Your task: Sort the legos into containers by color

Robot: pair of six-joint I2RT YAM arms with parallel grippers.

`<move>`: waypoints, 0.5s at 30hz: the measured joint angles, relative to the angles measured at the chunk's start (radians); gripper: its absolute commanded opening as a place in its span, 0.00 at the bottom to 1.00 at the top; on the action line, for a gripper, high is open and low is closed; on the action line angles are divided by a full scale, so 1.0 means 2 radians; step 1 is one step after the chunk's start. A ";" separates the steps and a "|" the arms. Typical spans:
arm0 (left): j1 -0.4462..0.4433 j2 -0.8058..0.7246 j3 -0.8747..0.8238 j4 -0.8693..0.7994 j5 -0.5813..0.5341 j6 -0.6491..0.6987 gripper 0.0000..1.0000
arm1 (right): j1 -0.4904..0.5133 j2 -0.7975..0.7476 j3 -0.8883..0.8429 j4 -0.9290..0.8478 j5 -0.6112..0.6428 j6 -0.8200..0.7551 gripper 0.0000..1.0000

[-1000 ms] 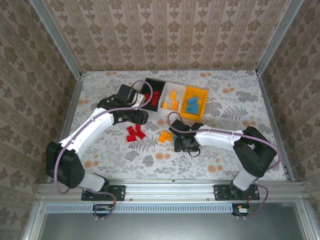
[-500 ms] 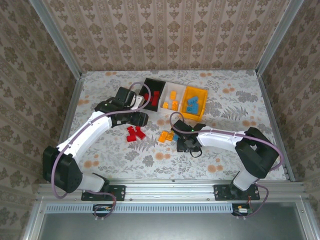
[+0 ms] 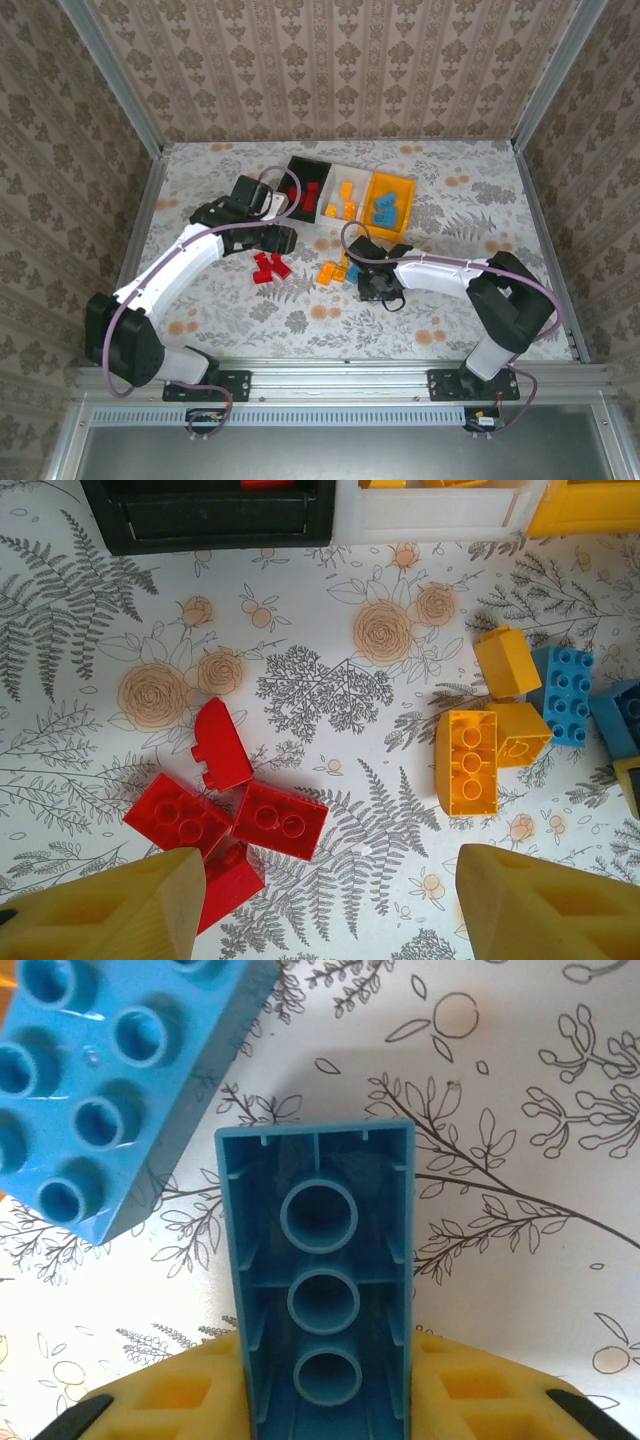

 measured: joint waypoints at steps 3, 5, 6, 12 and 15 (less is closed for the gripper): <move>0.000 0.000 -0.005 0.003 0.004 -0.002 0.69 | 0.000 -0.025 -0.003 0.000 0.000 0.000 0.31; 0.000 -0.001 -0.010 0.006 0.006 -0.003 0.69 | 0.000 -0.056 -0.006 -0.005 0.001 0.000 0.30; 0.000 -0.002 -0.013 0.006 0.008 -0.003 0.69 | 0.000 -0.073 -0.007 -0.008 0.002 0.000 0.30; 0.000 -0.010 -0.028 0.009 0.017 -0.008 0.70 | -0.005 -0.151 -0.002 -0.027 0.016 -0.006 0.32; 0.000 -0.013 -0.034 0.011 0.018 -0.011 0.71 | -0.025 -0.147 0.014 -0.041 0.015 -0.019 0.32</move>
